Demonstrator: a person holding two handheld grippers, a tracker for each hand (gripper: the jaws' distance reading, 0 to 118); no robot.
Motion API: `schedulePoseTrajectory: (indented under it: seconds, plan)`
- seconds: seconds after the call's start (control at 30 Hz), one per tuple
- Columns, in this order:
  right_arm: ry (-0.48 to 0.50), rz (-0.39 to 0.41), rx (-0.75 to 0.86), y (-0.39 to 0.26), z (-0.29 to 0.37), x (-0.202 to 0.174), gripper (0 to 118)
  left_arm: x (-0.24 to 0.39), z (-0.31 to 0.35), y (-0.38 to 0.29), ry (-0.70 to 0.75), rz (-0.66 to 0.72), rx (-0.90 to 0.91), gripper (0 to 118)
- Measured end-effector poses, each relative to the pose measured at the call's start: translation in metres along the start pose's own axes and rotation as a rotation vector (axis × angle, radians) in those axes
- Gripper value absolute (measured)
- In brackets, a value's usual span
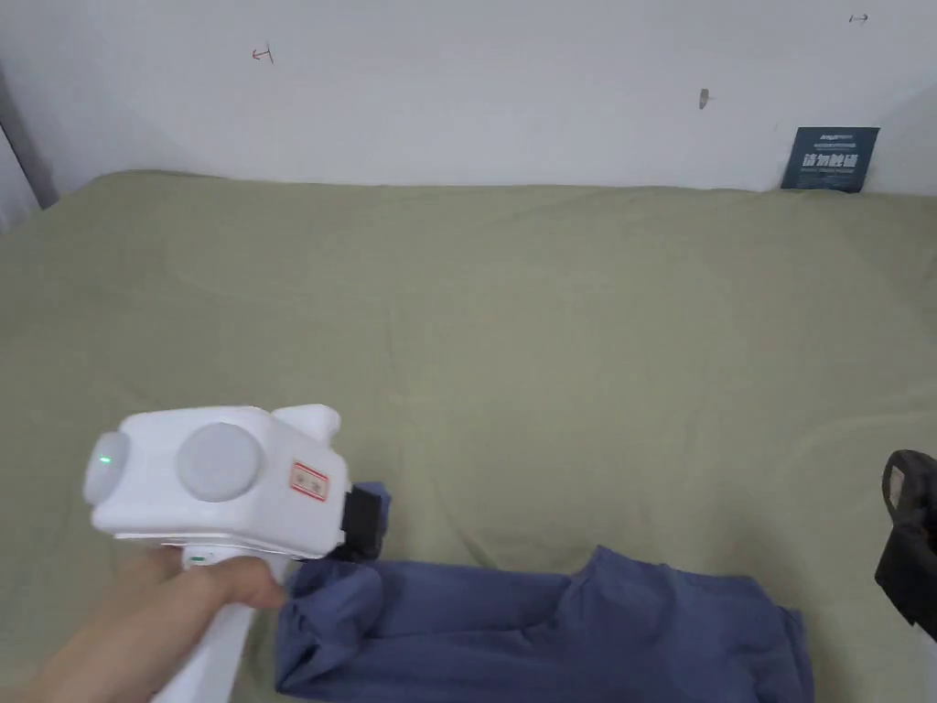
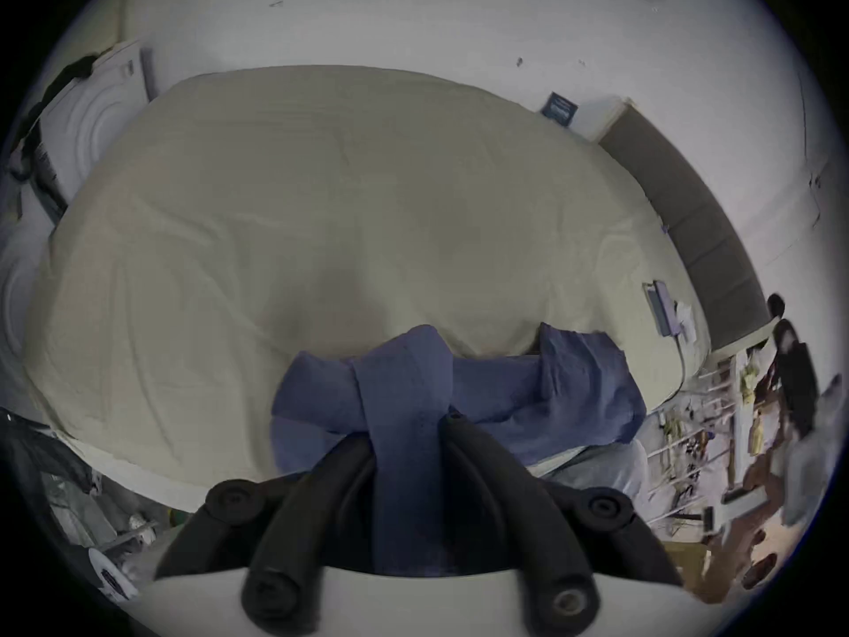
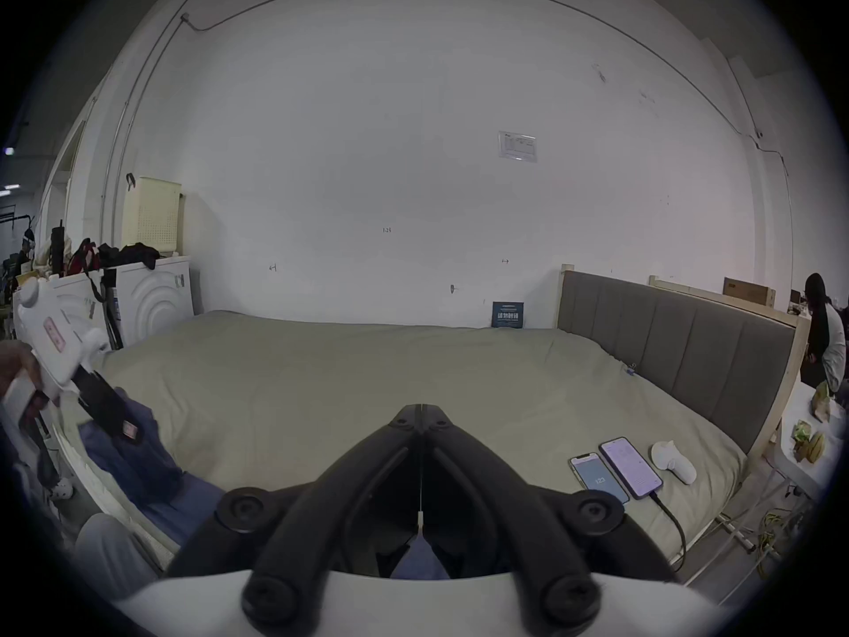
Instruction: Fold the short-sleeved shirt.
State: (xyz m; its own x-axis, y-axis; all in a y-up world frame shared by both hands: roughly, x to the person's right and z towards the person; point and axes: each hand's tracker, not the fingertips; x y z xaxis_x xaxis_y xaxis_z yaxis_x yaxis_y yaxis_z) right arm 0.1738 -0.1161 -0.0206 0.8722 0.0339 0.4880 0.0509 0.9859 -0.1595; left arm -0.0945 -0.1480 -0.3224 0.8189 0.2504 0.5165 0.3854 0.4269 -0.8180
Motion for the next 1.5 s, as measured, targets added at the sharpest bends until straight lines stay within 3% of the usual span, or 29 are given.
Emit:
schedulePoseTrajectory:
  seconds: [0.07,0.1,0.17,0.2,0.33,0.4,0.47,0.53,0.7,0.9,1.07,1.27,1.5]
  plan:
    - [-0.007,-0.001,-0.014,-0.002,0.002,0.005,3,0.022,-0.027,-0.003,0.025,-0.061,0.001,104]
    - [-0.018,-0.002,-0.019,-0.003,0.004,0.007,3,0.03,-0.04,-0.006,0.006,-0.059,0.008,114]
    - [-0.027,-0.006,-0.03,-0.005,0.007,0.012,3,0.049,-0.064,-0.011,-0.074,-0.078,-0.032,118]
    - [-0.034,-0.01,-0.035,-0.005,0.008,0.014,3,0.052,-0.066,-0.008,-0.127,-0.06,0.009,113]
    - [-0.053,-0.02,-0.049,-0.008,0.009,0.02,3,0.052,-0.061,0.0,-0.175,-0.012,-0.035,111]
    - [-0.056,-0.035,-0.056,-0.009,0.008,0.021,3,0.034,-0.05,0.001,-0.188,-0.006,-0.018,102]
    - [-0.05,-0.057,-0.062,-0.011,0.006,0.021,3,0.012,-0.039,0.0,-0.146,-0.01,0.017,62]
    - [-0.04,-0.066,-0.075,-0.013,0.002,0.019,3,-0.012,-0.037,-0.003,-0.113,0.015,0.028,0]
    - [-0.026,-0.066,-0.094,-0.018,-0.003,0.011,3,-0.049,-0.065,-0.022,-0.21,0.093,-0.041,0]
    - [-0.015,-0.071,-0.117,-0.021,-0.005,0.006,3,0.002,-0.135,-0.049,-0.44,0.18,-0.225,0]
    - [-0.014,-0.055,-0.129,-0.021,-0.004,0.006,3,0.013,-0.151,-0.062,-0.475,0.21,-0.177,0]
    - [-0.002,-0.047,-0.131,-0.018,-0.007,0.001,3,-0.013,-0.094,-0.047,-0.455,0.144,-0.091,0]
    - [0.038,-0.046,-0.12,-0.015,-0.013,-0.016,3,-0.111,-0.002,-0.037,-0.339,0.163,0.073,0]
